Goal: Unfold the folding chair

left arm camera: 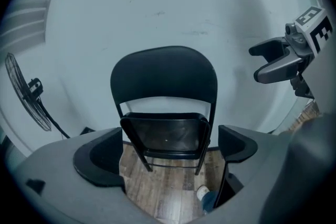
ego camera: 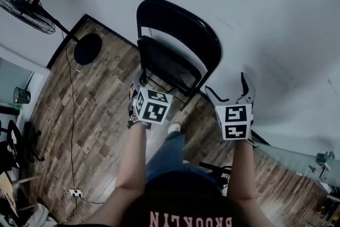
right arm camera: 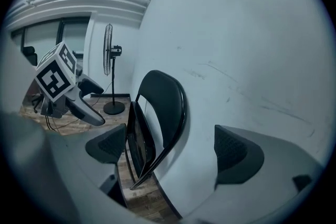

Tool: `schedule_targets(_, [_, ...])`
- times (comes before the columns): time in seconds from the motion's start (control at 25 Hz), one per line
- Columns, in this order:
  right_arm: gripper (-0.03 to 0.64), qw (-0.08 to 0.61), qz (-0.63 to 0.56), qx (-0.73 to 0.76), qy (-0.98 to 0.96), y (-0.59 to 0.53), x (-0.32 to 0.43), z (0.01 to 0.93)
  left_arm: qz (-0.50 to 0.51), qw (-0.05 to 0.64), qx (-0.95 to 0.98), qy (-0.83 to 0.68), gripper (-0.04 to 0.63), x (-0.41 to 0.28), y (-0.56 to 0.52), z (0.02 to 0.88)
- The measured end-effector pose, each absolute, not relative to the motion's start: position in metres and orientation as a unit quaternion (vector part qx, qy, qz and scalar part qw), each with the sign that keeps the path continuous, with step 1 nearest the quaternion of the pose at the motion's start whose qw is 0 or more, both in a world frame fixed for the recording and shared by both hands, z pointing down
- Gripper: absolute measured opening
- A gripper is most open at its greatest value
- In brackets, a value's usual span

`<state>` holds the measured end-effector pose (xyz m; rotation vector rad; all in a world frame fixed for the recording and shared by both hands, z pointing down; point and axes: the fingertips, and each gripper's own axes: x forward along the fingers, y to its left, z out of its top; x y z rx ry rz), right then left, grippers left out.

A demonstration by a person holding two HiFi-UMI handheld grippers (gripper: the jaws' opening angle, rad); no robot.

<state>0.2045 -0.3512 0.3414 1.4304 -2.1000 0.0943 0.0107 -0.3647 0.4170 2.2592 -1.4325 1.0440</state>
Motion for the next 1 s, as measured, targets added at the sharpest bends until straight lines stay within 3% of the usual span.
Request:
schedule_targets(0.64, [0.505, 0.314, 0.084, 0.553, -0.767, -0.429, 0.195, 0.401, 0.277, 0.299, 0.804, -0.434, 0.549, 0.055, -0.466, 0.522])
schedule_targets(0.84, [0.505, 0.319, 0.089, 0.549, -0.767, -0.440, 0.189, 0.411, 0.221, 0.391, 0.774, -0.446, 0.344, 0.067, -0.479, 0.546])
schedule_targets(1.0, [0.505, 0.325, 0.088, 0.544, -0.769, -0.448, 0.188, 0.415, 0.142, 0.462, 0.751, -0.450, 0.257, 0.074, -0.489, 0.548])
